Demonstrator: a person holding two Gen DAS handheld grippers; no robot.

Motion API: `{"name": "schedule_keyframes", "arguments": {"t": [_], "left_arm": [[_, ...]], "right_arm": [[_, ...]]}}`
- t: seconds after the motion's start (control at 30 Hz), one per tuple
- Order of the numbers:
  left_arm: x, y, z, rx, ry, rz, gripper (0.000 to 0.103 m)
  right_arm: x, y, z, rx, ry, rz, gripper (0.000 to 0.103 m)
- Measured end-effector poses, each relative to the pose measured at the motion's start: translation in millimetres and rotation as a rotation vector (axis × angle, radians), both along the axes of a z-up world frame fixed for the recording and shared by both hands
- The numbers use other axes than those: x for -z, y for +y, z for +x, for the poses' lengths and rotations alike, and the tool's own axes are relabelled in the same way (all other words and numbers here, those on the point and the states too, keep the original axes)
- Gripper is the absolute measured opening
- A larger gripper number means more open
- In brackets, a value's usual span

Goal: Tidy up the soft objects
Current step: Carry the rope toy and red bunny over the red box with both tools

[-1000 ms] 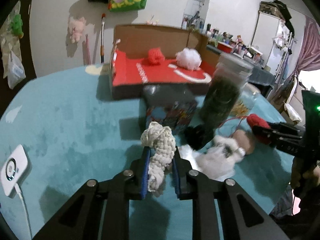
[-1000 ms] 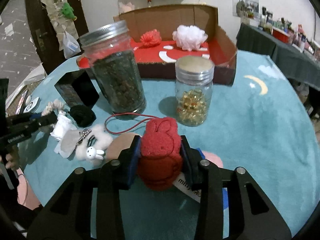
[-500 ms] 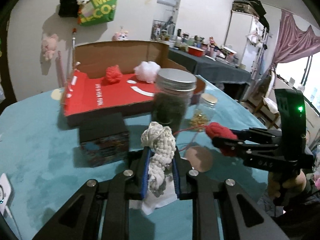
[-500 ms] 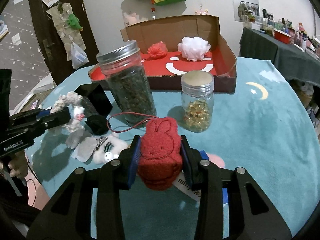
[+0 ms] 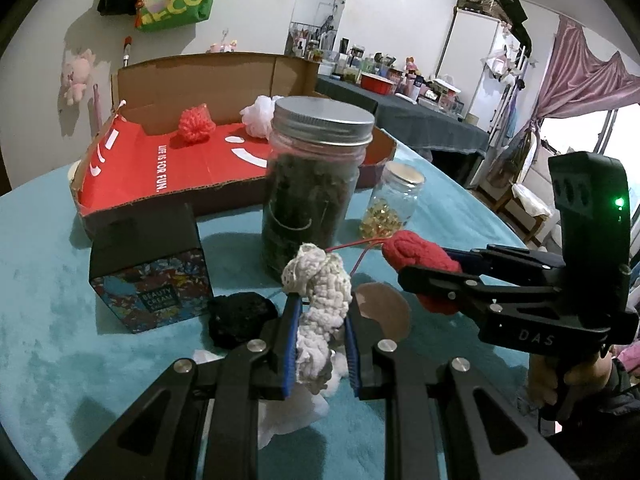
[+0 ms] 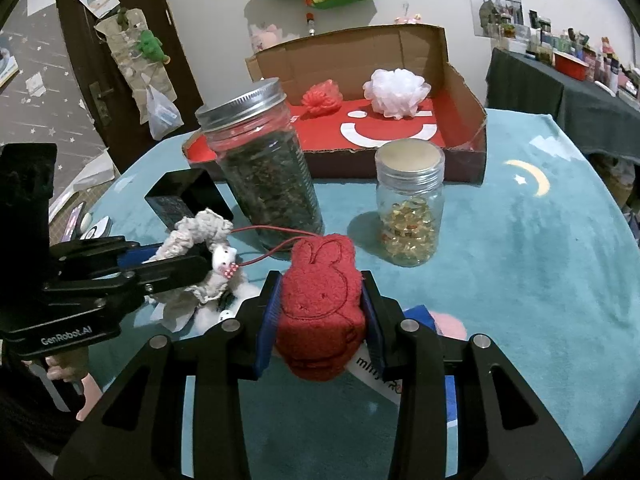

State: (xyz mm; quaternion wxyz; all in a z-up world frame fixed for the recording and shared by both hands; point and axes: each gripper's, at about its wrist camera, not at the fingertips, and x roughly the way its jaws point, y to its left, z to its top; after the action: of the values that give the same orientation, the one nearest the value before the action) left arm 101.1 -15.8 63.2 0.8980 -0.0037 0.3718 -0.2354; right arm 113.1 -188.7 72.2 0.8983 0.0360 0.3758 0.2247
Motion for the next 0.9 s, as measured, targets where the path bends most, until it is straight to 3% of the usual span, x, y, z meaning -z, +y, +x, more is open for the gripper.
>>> {"name": "schedule_keyframes", "arguments": {"t": [0.4,0.9], "left_arm": [[-18.9,43.1,-4.5,-0.053,0.015,-0.087,0.021],[-10.3,109.8,-4.9,-0.211,0.055,-0.036,0.021]], "right_arm": [[-1.2,-11.6,1.7,0.019,0.013,0.022,0.036],[-0.9,-55.5,4.7,0.098,0.055,0.057,0.036]]}}
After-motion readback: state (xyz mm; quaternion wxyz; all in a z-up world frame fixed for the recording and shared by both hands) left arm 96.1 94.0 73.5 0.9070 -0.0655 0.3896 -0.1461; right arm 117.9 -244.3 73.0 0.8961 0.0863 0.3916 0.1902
